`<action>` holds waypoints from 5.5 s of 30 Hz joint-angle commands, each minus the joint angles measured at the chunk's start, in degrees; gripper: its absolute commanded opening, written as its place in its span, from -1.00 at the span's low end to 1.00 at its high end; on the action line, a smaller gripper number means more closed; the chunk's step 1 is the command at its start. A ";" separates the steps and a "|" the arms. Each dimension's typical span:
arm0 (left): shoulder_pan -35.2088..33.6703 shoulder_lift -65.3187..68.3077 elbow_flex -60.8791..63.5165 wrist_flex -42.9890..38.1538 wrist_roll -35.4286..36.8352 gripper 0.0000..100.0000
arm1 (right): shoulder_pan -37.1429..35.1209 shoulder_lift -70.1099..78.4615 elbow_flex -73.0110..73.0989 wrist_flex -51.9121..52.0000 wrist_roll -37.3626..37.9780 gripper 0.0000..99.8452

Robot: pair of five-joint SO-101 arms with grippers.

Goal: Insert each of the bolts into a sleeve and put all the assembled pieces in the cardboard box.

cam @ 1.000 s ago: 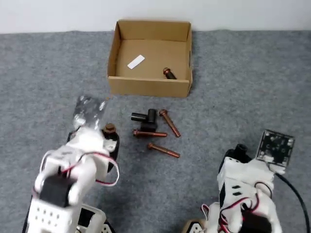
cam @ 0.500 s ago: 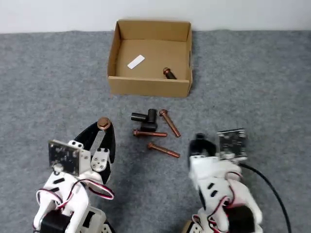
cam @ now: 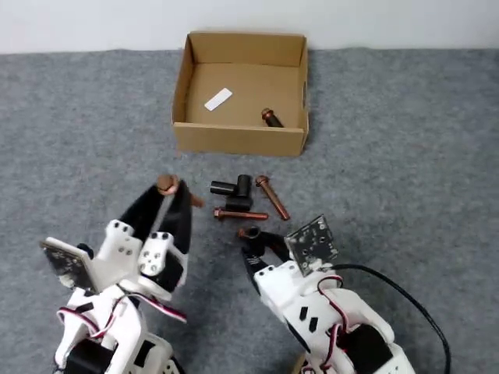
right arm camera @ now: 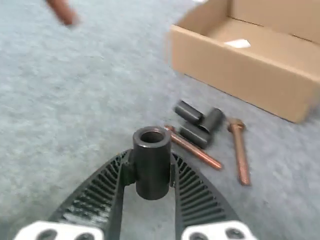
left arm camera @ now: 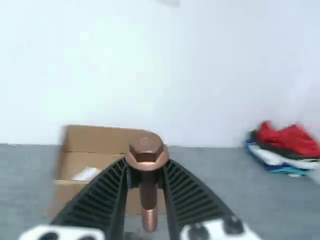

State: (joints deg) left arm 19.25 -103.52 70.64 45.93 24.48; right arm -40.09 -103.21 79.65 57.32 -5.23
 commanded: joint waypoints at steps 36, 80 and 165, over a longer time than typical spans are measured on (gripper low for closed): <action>18.11 -0.18 9.36 7.47 -1.05 -0.99 | -3.65 -0.04 -0.70 -8.13 11.87 -0.98; -21.71 -0.53 13.93 22.77 -21.80 -0.99 | 18.42 40.31 -30.59 -8.40 -9.93 -0.98; -25.14 -0.53 25.89 17.93 -18.55 -0.99 | 11.47 154.59 -146.73 45.49 -15.56 -0.69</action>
State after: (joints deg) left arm -5.71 -103.60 96.84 65.45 5.58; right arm -27.78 52.22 -69.45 100.48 -19.47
